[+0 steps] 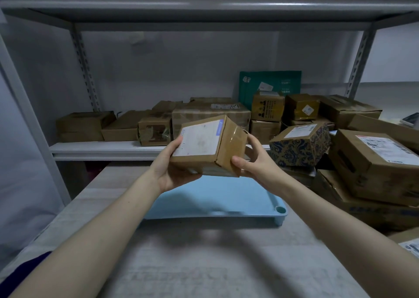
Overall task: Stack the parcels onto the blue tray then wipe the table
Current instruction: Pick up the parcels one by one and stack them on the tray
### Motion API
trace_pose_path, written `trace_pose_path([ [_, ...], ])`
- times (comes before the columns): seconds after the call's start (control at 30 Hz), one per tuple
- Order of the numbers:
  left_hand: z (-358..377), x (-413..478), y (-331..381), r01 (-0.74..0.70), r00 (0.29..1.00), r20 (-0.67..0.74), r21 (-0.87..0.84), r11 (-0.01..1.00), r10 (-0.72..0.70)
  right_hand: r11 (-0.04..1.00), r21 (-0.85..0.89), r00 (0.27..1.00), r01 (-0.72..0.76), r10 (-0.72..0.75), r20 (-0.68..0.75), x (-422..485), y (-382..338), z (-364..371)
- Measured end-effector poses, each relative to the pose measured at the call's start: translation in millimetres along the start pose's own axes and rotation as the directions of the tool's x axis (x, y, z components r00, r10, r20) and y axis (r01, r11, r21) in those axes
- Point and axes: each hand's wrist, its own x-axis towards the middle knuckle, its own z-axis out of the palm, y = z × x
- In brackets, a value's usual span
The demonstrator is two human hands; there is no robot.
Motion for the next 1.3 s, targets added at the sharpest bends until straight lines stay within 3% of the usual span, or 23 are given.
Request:
trace_pose_path([
  [0.1,-3.5,1.9,-1.1,0.016,1.000,0.015,0.065,0.998,-0.017,0.989,0.141,0.998,0.049,-0.054,0.032,-1.8,-4.7,5.5],
  [0.17,-7.9,3.8,0.2,0.031,0.999,-0.041,0.136,0.990,-0.026,0.988,0.132,0.997,0.076,-0.078,0.014,-2.4,-8.0,5.8],
  [0.3,-9.9,4.2,5.5,0.136,0.976,-0.207,0.317,0.939,-0.072,0.968,-0.130,0.976,0.215,-0.218,-0.011,-2.9,-0.8,7.3],
  [0.47,-5.4,4.5,11.6,0.071,0.995,-0.085,0.248,0.966,-0.051,0.807,-0.456,0.920,0.375,-0.383,0.079,-4.1,10.0,18.9],
  [0.53,-2.6,2.9,9.6,0.020,0.995,-0.102,0.234,0.972,0.004,0.751,-0.521,0.905,0.405,-0.409,0.114,-3.6,12.2,20.9],
  [0.73,-6.5,4.3,8.8,-0.058,0.981,-0.177,0.144,0.988,0.083,0.747,-0.600,0.953,0.286,-0.284,0.100,3.8,9.7,32.7],
  [0.87,-2.8,6.4,16.0,-0.046,0.977,-0.212,-0.020,0.999,0.040,0.744,-0.647,0.967,0.166,-0.253,-0.042,25.7,25.3,53.7],
  [0.97,-8.9,7.4,24.2,-0.008,0.976,-0.219,0.043,0.999,0.017,0.773,-0.627,0.937,0.100,-0.285,-0.202,48.7,29.3,65.2],
  [1.03,-19.7,5.5,32.6,-0.005,0.975,-0.221,0.130,0.992,0.034,0.863,-0.501,0.929,0.064,-0.235,-0.287,64.6,28.0,65.3],
  [1.13,-38.8,5.1,45.9,0.017,0.939,-0.339,0.221,0.975,0.061,0.986,-0.152,0.939,-0.075,0.018,-0.343,87.9,26.8,58.8],
  [1.3,-72.8,19.8,53.1,0.022,0.842,-0.518,0.308,0.951,0.148,0.893,0.124,0.844,-0.433,0.450,-0.292,124.8,40.6,54.6],
])
